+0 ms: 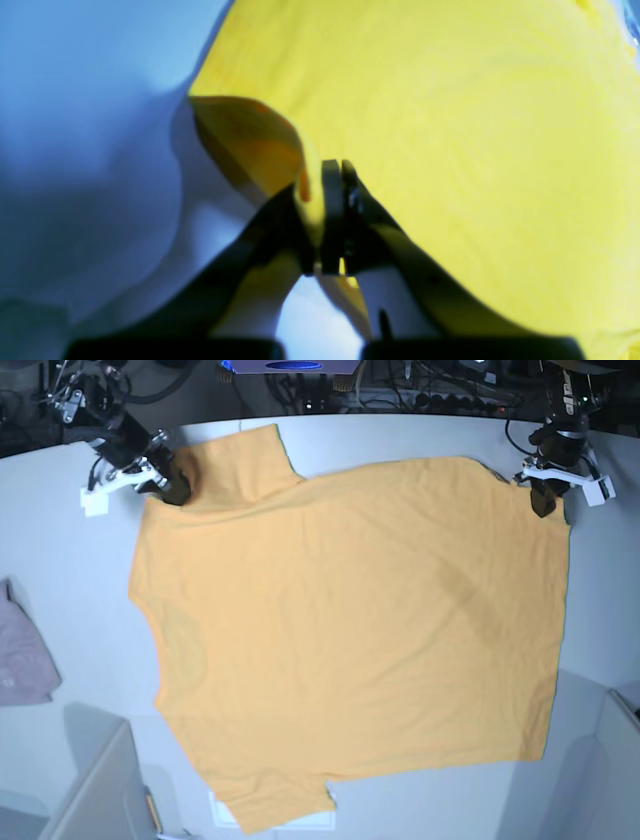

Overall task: Fold the T-shirt properly
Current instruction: 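Lift the shoulder edge and pull it toward the robot with both grippers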

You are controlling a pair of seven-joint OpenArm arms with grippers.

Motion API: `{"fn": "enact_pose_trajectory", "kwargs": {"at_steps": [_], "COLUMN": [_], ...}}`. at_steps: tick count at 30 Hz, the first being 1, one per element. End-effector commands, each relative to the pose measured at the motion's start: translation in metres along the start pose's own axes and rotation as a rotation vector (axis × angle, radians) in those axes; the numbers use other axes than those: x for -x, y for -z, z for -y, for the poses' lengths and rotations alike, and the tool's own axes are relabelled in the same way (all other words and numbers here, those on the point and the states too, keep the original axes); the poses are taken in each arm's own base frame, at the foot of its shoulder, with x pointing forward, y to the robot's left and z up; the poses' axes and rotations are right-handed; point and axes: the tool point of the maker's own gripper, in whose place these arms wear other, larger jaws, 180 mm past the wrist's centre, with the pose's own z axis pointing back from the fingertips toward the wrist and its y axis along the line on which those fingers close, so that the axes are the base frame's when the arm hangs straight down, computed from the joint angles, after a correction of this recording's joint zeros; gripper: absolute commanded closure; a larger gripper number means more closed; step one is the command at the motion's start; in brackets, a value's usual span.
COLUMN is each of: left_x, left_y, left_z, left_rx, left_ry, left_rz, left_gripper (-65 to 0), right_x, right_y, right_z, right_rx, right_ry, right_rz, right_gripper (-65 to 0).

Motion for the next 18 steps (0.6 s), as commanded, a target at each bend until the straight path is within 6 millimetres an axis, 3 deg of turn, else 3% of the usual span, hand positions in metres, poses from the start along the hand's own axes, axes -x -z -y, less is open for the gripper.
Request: {"fn": "enact_pose_trajectory", "kwargs": {"at_steps": [1, 18], "left_x": [-0.015, -0.067], "left_y": [-0.001, 0.026], "left_z": [0.001, 0.036], "left_rx": [0.009, 0.091], "left_ry": [0.026, -0.004], "left_rz": [0.038, 0.187], "left_gripper": [0.0, 0.0], "right_x": [-0.009, -0.063], "right_y": [-0.002, 0.011], "right_z": [-0.009, -0.043], "right_rx": [-0.029, -0.109], "right_ry": [-0.018, -0.127], "right_rz": [0.029, 0.109], "right_gripper": [0.0, 0.0]}}
